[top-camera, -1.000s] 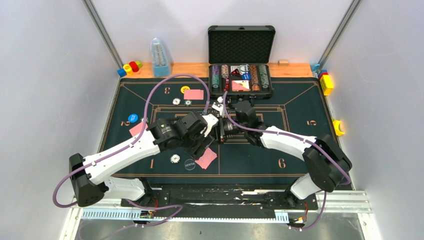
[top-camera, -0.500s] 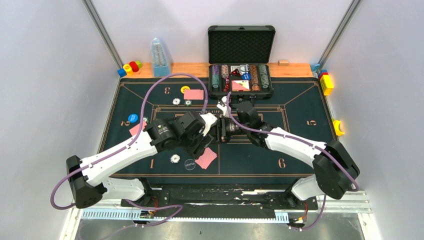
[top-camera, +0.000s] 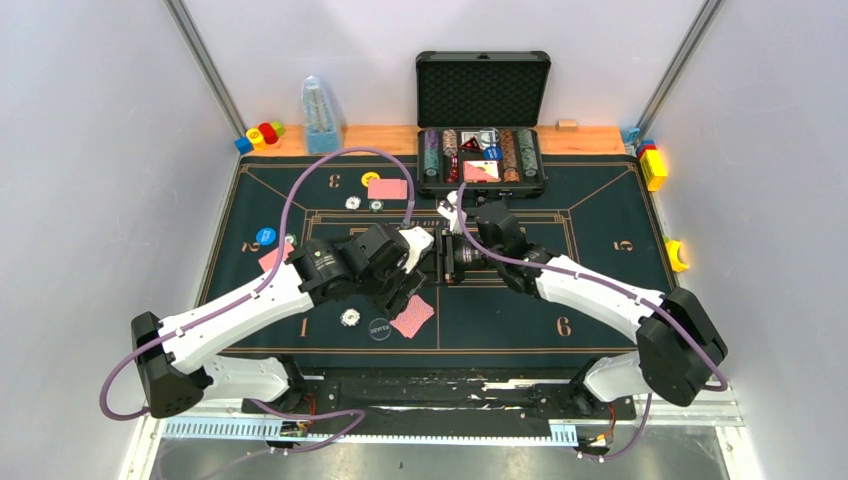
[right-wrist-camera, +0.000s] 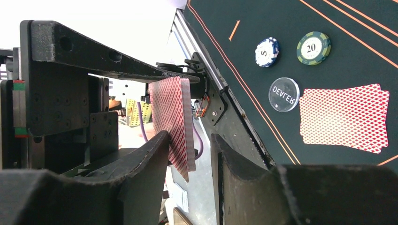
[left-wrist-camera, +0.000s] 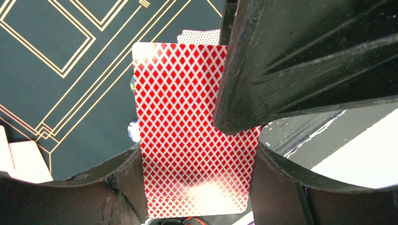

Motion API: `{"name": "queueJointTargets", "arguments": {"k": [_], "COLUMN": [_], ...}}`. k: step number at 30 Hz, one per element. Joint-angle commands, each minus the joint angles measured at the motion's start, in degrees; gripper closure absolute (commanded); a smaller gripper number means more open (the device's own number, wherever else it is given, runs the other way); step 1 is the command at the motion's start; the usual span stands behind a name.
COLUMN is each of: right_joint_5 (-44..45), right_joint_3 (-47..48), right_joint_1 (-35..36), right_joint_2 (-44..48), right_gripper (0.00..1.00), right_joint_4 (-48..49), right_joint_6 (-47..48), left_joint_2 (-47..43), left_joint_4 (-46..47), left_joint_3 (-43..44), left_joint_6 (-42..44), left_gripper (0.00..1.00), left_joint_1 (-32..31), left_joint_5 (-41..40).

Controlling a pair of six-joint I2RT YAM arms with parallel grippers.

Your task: Distribute texas hold em gaming equipment

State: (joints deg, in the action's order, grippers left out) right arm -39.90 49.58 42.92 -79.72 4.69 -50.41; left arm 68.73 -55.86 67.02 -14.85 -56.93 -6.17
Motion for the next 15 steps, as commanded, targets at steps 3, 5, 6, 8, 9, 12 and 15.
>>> {"name": "queueJointTargets", "arguments": {"k": [3,5,6,8,9,12,15], "right_joint_5": [1.0,1.75,1.9,2.17,2.17,2.26,2.47], "right_joint_3": [2.62,2.71,2.71,2.8,2.84,3.1,3.15], "right_joint_1": [-0.36,-0.38,-0.45,-0.6,-0.68,-0.87,-1.02], "right_joint_2": [3.21,3.73,3.87,4.04,4.05,3.71,3.88], "right_gripper": [0.59,0.6,0.61,0.64,0.66,0.72,0.76], "right_joint_4": [-2.06,-2.49,-2.68,-2.92,-2.93,-3.17,-3.34], "right_joint_6": [2.77,3.1,3.25,3.38,3.43,3.61,3.62], "left_joint_2": [-1.76,-1.76,-1.76,-1.8,-1.77,-1.8,-1.84], "left_joint_4": [1.98,1.98,1.98,2.03,1.99,2.01,2.01], "left_joint_3": [-0.15,-0.22,-0.22,-0.3,-0.36,-0.35,-0.42], "left_joint_6": [0.8,0.79,0.79,0.79,0.83,0.79,0.79], "left_gripper": [1.0,1.0,1.0,1.0,1.0,1.0,1.0], "left_joint_1": [0.07,0.06,0.06,0.06,0.06,0.07,0.06], "left_joint_5": [0.46,0.46,0.46,0.58,0.61,0.64,0.57]}}
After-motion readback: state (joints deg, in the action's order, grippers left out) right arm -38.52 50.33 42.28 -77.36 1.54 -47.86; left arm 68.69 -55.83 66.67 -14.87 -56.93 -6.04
